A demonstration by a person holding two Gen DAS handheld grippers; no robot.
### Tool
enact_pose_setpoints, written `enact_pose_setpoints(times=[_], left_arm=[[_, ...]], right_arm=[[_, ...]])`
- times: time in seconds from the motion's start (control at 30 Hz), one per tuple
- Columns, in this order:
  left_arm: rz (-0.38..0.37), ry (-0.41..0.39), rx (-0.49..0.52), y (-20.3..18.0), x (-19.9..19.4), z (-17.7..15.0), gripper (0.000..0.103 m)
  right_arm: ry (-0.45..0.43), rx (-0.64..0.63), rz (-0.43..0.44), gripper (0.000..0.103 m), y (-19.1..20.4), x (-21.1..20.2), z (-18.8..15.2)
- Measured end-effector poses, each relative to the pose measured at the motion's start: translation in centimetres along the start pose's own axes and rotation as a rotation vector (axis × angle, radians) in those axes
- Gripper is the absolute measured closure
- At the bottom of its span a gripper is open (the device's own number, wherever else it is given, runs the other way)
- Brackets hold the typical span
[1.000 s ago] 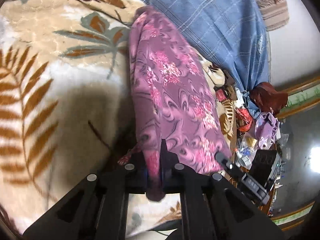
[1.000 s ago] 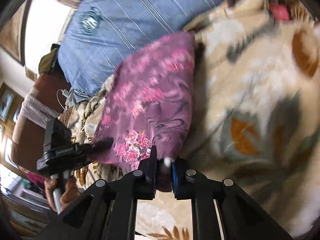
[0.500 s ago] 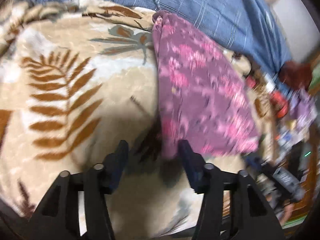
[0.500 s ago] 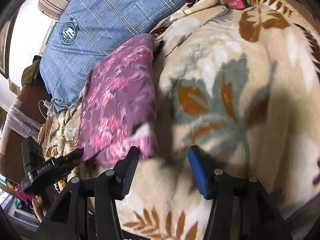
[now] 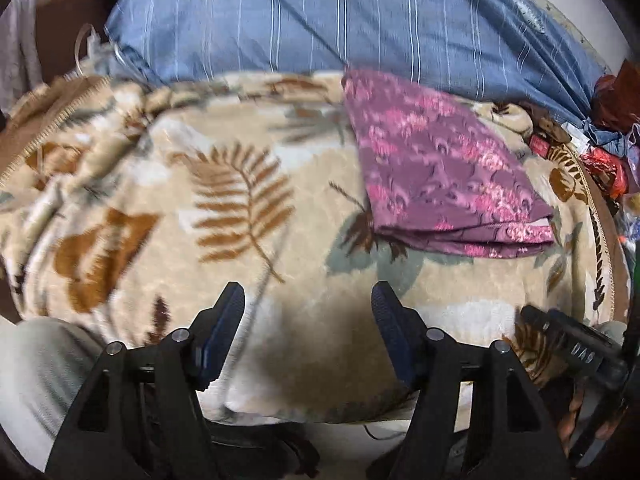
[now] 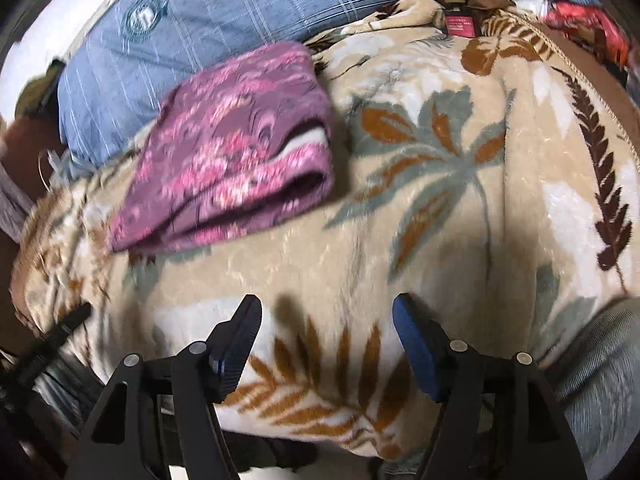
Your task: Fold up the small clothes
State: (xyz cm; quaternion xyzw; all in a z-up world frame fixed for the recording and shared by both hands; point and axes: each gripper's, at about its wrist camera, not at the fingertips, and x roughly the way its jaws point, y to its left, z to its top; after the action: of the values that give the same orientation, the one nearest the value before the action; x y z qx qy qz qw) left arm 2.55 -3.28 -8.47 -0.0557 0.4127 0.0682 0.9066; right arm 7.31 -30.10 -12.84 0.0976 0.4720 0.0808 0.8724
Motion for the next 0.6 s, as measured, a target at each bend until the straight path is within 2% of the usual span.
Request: enact_pose_setpoints(times=[0.1,0.2,0.23,0.3,0.4,0.6], left_arm=[[0.054,-0.013,0.045,-0.5,-1.1,-0.2,0.037],[0.031,0.03,0.041,-0.4,-1.5,-0.7,0.037],[0.023,0.045,0.047,-0.5,-1.6,-0.9,0.037],[0.022,0.04,0.052,-0.5,-2.3,-1.1,0.037],[0.054,-0.024,0.02,-0.1,-4.4,-0.9,0.037],[0.177,-0.141,0.01,0.0,-7.7,1.1,0.033]], right_arm=[[0.024,-0.023,-0.02,0.03,0.4,0.0,-0.6],[0.071,-0.038,-0.055,0.028,0.9,0.0,-1.0],[0.094,-0.063,-0.097,0.029,1.5,0.0,-1.0],[0.102,-0.074,-0.121,0.03,2.1,-0.4,-1.1],[0.075,-0.083,-0.124,0.03,3.1,-2.2,-0.7],[-0.06,-0.119,-0.144,0.028,5.4,-7.9,0.4]])
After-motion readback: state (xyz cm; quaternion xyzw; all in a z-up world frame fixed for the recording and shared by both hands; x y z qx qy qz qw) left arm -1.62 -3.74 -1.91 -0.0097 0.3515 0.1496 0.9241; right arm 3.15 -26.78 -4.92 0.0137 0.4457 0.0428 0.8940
